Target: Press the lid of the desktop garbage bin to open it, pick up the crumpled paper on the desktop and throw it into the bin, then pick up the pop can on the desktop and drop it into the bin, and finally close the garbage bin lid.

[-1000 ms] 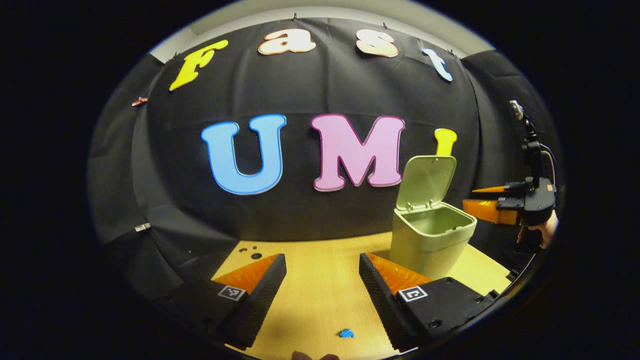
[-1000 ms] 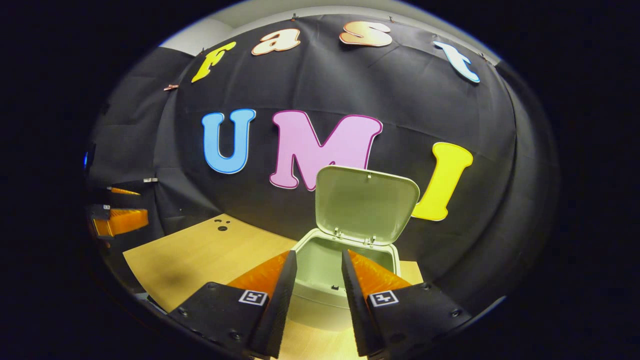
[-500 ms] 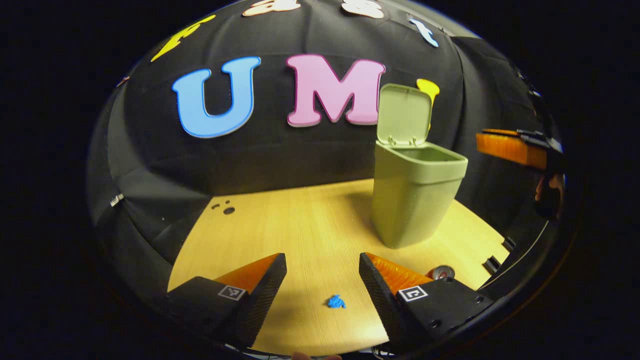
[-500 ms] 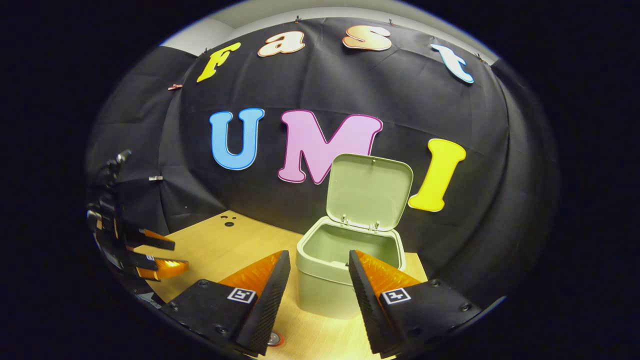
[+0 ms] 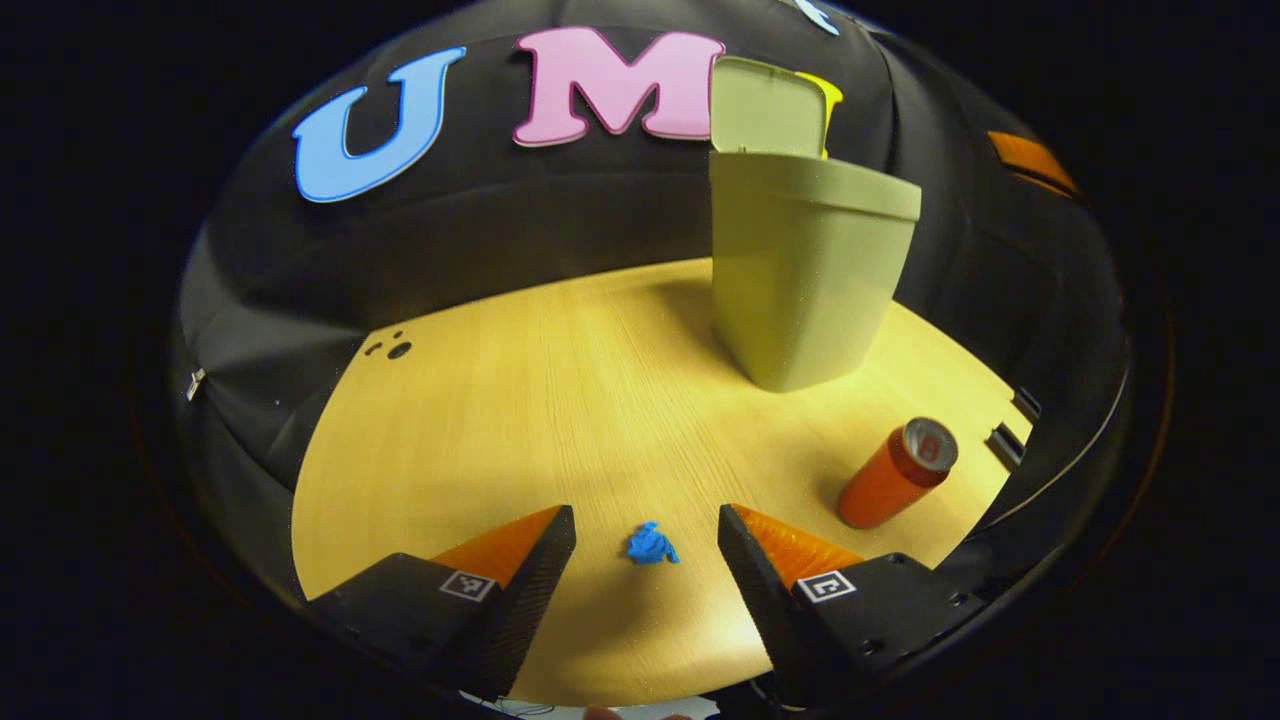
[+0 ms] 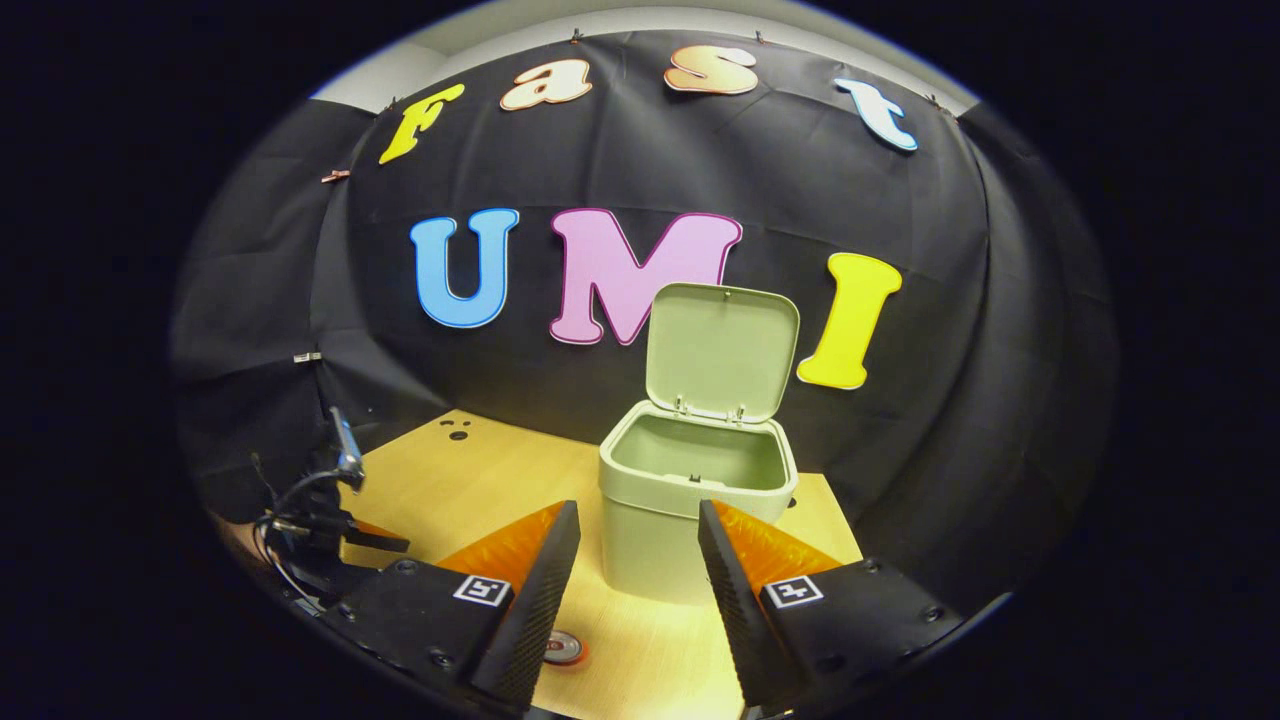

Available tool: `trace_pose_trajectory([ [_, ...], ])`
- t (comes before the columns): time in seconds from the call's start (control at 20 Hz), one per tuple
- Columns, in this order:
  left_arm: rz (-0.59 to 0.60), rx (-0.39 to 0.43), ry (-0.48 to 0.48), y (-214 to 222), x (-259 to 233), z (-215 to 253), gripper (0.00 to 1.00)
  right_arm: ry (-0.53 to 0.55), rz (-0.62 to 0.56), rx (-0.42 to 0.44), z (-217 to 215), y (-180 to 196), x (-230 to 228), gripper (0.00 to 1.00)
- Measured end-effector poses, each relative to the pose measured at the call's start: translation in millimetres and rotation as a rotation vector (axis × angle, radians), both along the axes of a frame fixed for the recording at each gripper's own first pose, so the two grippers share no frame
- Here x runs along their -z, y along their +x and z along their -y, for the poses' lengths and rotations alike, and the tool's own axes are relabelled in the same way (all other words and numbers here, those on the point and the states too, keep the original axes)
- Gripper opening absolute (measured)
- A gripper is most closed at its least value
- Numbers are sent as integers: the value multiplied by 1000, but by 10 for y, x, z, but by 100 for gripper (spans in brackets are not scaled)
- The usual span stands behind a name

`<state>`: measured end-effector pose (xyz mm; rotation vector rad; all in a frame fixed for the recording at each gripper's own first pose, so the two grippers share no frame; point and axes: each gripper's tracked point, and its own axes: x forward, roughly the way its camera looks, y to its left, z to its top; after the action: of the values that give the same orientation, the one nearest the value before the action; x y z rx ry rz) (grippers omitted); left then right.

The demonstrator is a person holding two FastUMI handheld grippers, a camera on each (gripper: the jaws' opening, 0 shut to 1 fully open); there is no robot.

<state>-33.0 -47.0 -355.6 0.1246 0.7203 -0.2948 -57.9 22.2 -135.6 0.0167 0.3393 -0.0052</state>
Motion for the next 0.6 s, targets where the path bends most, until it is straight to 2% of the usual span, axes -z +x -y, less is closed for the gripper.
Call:
trace_pose_trajectory([
  [0.25, -56, 30, 34, 80, 396, 45, 92, -21, -35, 60, 136, -235, 56, 77],
  [0.55, -119, 45, 80, 165, 744, 14, 81, -15, -67, 142, 352, -382, 115, 77],
  [0.6, -129, 45, 79, 171, 777, 15, 77, -15, -71, 151, 378, -402, 124, 77],
])
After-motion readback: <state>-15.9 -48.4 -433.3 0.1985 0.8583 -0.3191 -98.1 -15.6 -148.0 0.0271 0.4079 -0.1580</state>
